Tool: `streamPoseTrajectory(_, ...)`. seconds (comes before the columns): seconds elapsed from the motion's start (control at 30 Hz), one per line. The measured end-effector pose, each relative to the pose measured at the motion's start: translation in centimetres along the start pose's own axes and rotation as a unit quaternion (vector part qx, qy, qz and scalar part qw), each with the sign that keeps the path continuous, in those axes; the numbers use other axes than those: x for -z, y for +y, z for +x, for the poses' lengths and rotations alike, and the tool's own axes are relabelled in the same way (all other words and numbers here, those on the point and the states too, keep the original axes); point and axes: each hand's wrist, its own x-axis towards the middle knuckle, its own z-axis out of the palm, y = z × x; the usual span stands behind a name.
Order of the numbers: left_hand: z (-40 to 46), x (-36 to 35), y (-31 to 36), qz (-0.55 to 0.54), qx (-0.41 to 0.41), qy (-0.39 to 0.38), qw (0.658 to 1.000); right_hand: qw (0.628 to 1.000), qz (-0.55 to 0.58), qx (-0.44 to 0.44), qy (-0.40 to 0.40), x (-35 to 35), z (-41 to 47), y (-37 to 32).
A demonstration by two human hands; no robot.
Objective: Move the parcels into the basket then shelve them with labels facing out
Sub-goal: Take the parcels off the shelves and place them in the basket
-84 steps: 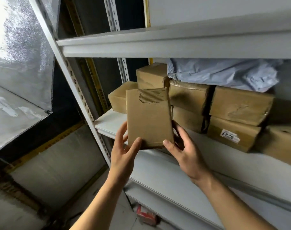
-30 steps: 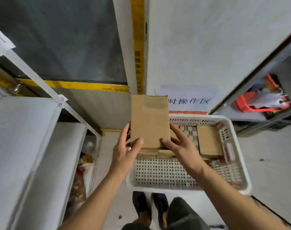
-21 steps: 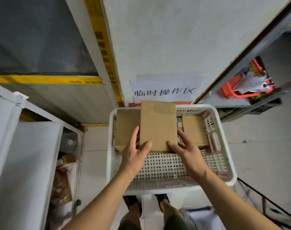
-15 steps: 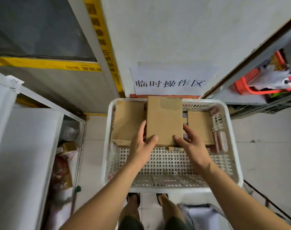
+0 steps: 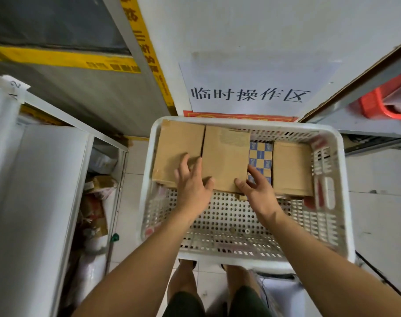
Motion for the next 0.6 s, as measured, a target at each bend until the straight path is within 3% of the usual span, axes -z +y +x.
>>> streamPoseTrajectory(0.33, -0.2, 0.3, 0.1, 0.018, -0.006, 0.008, 1.000, 0.991, -0.129, -0.021, 0.012, 0.4, 0.2, -1.4)
streamPoseTrajectory(0.5, -1.7, 3.7, 0.8, -0.031, -0.015, -0.046, 0.998, 0.981, -0.194, 0.021, -0.005, 0.1, -2.3, -4.4)
streamPoseTrajectory(0.6, -3.6, 6.8, 1.3, -0.030, -0.022, -0.041, 0.998, 0.969, -0.237, 0.066, -0.032, -0.6, -4.9, -7.1)
